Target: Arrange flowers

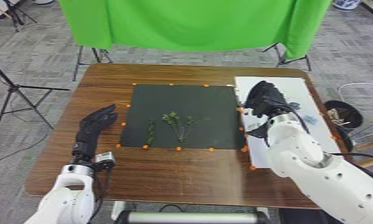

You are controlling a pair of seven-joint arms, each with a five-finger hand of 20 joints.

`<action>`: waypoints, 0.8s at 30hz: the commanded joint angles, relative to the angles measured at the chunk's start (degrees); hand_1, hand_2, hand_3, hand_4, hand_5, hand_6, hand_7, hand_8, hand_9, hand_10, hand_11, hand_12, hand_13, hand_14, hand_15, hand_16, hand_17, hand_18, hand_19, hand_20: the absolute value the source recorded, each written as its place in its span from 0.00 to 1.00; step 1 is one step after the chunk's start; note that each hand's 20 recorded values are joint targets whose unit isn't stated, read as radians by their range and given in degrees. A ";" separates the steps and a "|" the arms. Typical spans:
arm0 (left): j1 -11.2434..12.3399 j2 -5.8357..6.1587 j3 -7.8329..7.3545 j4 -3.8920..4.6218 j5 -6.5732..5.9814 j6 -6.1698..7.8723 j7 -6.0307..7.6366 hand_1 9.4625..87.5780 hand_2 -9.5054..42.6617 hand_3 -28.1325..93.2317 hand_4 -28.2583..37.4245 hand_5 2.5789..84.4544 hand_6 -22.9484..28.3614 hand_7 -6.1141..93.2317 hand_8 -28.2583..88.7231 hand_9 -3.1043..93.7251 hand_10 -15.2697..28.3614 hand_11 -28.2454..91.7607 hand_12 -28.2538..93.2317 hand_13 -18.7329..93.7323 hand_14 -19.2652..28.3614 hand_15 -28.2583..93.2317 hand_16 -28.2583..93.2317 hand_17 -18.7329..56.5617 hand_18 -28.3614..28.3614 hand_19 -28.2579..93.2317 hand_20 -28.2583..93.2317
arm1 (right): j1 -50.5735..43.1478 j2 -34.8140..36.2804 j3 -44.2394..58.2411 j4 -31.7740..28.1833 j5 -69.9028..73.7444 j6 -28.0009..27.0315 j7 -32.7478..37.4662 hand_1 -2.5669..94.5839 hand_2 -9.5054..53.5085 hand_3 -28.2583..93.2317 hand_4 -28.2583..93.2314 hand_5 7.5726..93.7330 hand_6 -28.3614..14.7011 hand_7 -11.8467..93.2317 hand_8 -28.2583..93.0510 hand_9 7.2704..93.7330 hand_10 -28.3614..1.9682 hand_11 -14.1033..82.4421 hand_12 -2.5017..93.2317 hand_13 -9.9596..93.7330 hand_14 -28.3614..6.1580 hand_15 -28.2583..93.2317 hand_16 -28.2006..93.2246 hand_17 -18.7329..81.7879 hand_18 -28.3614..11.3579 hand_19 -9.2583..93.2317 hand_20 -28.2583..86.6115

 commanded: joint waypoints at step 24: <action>0.89 -0.07 0.75 0.48 -0.37 -1.18 -1.17 0.17 0.08 0.84 0.03 0.53 0.45 0.21 0.16 0.51 0.64 0.39 0.31 0.48 0.73 0.37 0.22 0.29 0.69 0.27 0.34 | -8.68 -8.60 -0.44 -9.44 -5.95 -3.09 1.83 0.65 0.00 0.75 0.22 0.86 0.56 0.36 0.39 1.00 0.61 0.41 0.42 1.00 0.81 0.71 0.40 0.94 0.60 0.91 0.62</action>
